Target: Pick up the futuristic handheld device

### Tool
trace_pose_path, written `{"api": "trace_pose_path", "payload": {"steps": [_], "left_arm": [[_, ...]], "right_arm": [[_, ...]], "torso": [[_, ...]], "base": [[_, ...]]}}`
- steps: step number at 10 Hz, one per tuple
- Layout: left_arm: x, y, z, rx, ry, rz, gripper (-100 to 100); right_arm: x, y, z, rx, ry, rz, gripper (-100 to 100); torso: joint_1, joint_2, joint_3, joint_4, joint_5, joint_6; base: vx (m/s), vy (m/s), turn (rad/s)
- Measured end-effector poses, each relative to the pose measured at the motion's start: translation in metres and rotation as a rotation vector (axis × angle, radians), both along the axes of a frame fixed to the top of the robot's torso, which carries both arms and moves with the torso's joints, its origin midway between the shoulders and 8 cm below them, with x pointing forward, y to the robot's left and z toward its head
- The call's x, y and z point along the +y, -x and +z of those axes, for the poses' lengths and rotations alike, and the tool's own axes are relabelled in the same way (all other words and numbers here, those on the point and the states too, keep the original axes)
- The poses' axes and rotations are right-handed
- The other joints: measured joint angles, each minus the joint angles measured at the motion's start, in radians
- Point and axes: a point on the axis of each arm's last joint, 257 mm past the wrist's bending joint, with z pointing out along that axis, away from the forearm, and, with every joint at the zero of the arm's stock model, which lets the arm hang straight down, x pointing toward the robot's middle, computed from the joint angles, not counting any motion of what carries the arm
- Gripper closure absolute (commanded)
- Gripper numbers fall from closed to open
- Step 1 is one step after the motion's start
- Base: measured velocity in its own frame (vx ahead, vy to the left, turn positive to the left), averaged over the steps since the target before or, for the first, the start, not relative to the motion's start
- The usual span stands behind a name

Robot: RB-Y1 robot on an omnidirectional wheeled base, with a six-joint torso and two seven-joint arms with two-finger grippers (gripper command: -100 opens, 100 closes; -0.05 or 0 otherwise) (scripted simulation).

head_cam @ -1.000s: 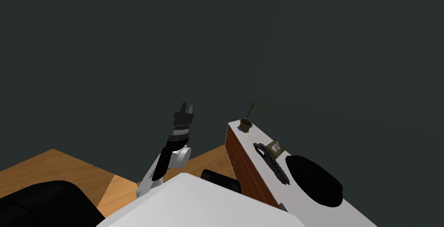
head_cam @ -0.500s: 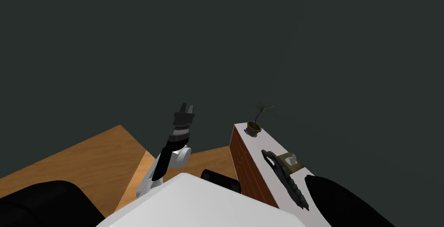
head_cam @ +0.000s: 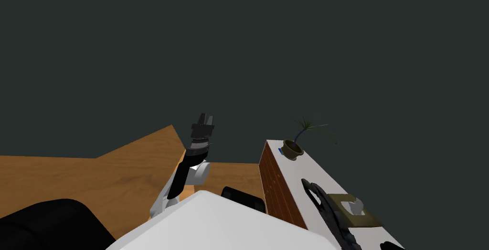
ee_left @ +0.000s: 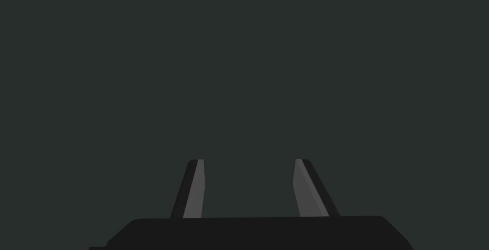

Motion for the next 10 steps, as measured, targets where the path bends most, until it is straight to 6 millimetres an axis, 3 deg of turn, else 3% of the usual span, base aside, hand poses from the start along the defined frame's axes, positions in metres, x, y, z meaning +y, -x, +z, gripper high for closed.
{"api": "trace_pose_path", "payload": {"steps": [5,9,10], "left_arm": [[0.000,0.000,0.000,0.000,0.000,0.000,0],[0.000,0.000,0.000,0.000,0.000,0.000,0],[0.000,0.000,0.000,0.000,0.000,0.000,0]], "right_arm": [[-0.039,0.085,0.004,0.235,0.104,0.037,-100],[-0.072,0.139,0.017,0.389,0.184,0.074,-100],[-0.077,0.144,0.020,0.410,0.197,0.080,-100]], "torso": [[-0.001,-0.002,-0.001,0.000,0.000,0.000],[-0.001,-0.005,-0.003,-0.001,0.000,0.000],[0.000,-0.005,-0.003,-0.001,0.000,0.001]], "base": [[0.006,-0.027,0.392],[0.031,-0.020,0.388],[0.040,-0.008,0.376]]}}
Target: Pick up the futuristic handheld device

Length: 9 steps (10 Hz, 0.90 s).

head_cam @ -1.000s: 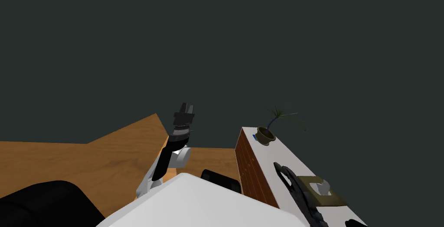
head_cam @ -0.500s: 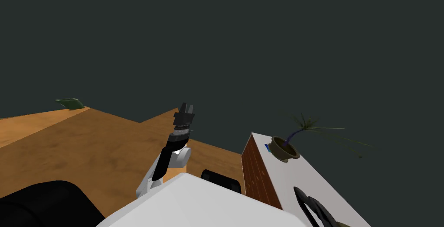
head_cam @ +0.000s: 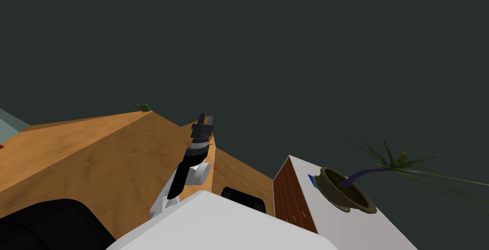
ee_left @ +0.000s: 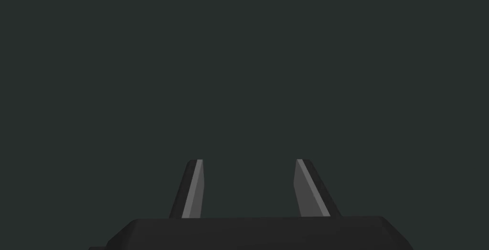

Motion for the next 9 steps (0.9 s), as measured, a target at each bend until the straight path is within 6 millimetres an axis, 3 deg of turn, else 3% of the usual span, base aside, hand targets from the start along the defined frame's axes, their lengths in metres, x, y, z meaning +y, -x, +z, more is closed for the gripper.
{"api": "trace_pose_path", "payload": {"steps": [5,7,8,9], "left_arm": [[0.000,0.000,0.000,0.000,0.000,0.000,0],[0.000,0.000,0.000,0.000,0.000,0.000,0],[0.000,0.000,0.000,0.000,0.000,0.000,0],[0.000,0.000,0.000,0.000,0.000,0.000,0]], "right_arm": [[-0.032,0.027,0.016,0.118,0.068,0.058,-100],[-0.039,0.028,0.021,0.138,0.080,0.082,-100],[-0.039,0.027,0.021,0.138,0.081,0.084,0],[-0.039,0.027,0.021,0.138,0.080,0.084,-100]], "torso": [[0.002,-0.004,-0.003,-0.001,0.001,0.000],[0.003,-0.006,-0.004,-0.001,0.001,0.001],[0.003,-0.002,-0.002,-0.001,0.001,0.002],[0.004,0.000,0.000,0.000,0.001,0.002]], "base": [[0.088,-0.001,0.357],[0.081,-0.004,0.150],[0.010,-0.002,-0.005],[-0.002,-0.004,0.039]]}}
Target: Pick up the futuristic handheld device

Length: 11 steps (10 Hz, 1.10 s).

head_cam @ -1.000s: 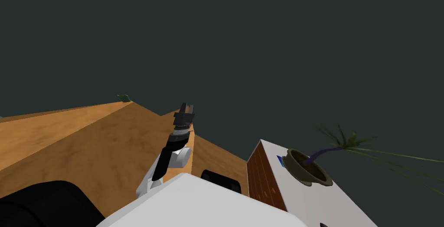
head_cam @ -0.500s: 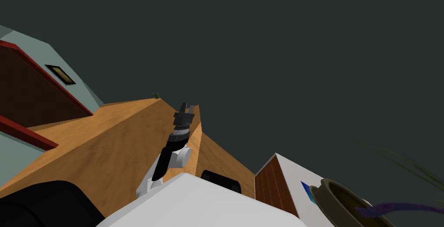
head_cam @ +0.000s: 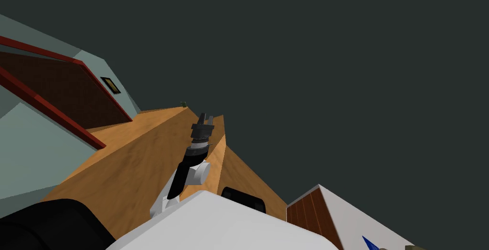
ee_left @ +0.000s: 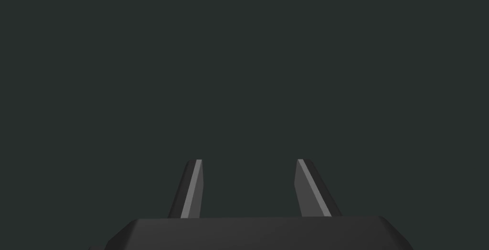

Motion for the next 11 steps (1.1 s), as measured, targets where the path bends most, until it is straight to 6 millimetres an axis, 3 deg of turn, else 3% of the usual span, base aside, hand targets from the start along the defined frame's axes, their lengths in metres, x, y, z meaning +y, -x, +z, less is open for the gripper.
{"api": "trace_pose_path", "payload": {"steps": [5,6,10,11], "left_arm": [[0.000,0.000,0.000,0.000,0.000,0.000,0],[0.000,0.000,0.000,0.000,0.000,0.000,0],[0.000,0.000,0.000,0.000,0.000,0.000,0],[0.000,0.000,0.000,0.000,0.000,0.000,0]], "right_arm": [[-0.003,0.005,-0.020,-0.012,0.003,-0.012,-100],[-0.003,0.005,-0.021,-0.013,0.002,-0.012,100],[-0.003,0.005,-0.021,-0.013,0.002,-0.011,100],[-0.003,0.005,-0.021,-0.013,0.001,-0.011,0]], "torso": [[0.001,0.003,0.002,0.001,0.000,0.000],[0.000,0.003,0.002,0.001,0.000,0.000],[0.000,0.003,0.001,0.001,0.001,0.000],[0.000,0.002,0.001,0.000,0.001,0.000]], "base": [[-0.005,0.005,0.019],[0.000,0.000,0.000],[0.000,0.000,0.000],[0.000,0.000,0.000]]}}
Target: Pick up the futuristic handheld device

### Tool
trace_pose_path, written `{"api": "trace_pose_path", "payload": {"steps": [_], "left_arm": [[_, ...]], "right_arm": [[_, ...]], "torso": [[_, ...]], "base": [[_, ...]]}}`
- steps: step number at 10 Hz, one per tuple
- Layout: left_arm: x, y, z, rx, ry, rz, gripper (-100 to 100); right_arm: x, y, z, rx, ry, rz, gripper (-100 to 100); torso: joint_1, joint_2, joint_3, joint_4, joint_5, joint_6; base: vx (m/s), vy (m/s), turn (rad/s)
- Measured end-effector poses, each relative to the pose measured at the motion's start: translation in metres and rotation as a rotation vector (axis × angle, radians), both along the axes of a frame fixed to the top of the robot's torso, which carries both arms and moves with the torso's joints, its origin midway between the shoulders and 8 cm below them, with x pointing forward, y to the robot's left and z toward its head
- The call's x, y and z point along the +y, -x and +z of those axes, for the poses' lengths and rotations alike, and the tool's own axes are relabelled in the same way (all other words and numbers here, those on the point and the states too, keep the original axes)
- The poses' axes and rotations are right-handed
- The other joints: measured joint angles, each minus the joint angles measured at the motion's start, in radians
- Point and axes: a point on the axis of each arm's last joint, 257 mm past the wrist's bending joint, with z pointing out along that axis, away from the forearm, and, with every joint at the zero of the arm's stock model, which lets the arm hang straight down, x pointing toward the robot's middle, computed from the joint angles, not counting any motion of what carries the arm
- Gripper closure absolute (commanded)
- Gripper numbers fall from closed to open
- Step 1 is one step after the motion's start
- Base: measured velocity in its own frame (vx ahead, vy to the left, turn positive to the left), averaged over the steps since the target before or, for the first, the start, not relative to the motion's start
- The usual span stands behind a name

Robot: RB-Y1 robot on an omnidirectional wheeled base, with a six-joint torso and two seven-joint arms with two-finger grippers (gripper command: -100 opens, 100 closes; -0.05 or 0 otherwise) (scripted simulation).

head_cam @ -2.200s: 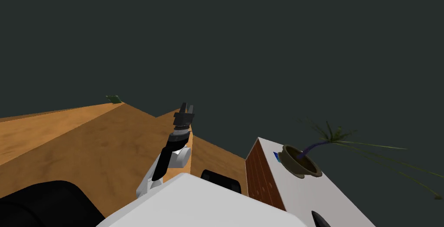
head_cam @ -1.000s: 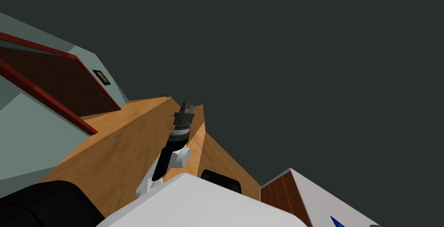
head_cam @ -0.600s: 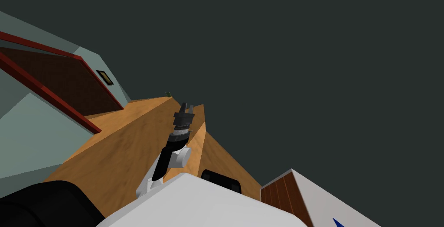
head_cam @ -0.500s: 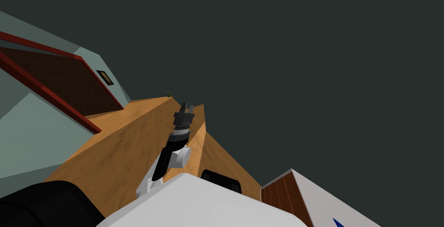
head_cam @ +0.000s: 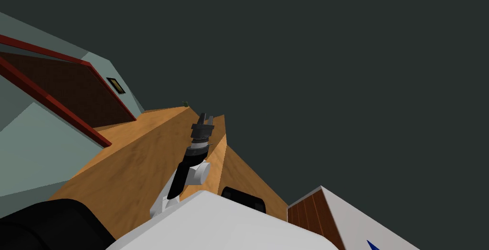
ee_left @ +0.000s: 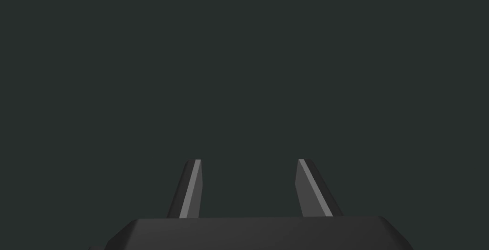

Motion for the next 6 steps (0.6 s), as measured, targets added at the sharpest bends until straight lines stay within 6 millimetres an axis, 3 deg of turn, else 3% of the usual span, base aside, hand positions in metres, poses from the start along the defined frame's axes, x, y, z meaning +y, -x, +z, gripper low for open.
{"api": "trace_pose_path", "payload": {"steps": [1,5,6], "left_arm": [[0.000,0.000,0.000,0.000,0.000,0.000,0],[0.000,0.000,0.000,0.000,0.000,0.000,0],[0.000,0.000,0.000,0.000,0.000,0.000,0]], "right_arm": [[0.000,0.000,0.000,0.000,0.000,0.000,100],[0.002,-0.003,0.019,0.011,-0.001,0.009,100],[0.002,-0.003,0.019,0.012,-0.001,0.010,0]], "torso": [[0.000,0.000,0.000,0.000,0.000,0.000],[0.002,-0.001,-0.001,-0.001,0.002,0.000],[0.002,-0.001,-0.001,-0.001,0.002,0.000]], "base": [[0.000,-0.011,-0.038],[0.006,-0.005,-0.022],[0.000,0.000,0.000]]}}
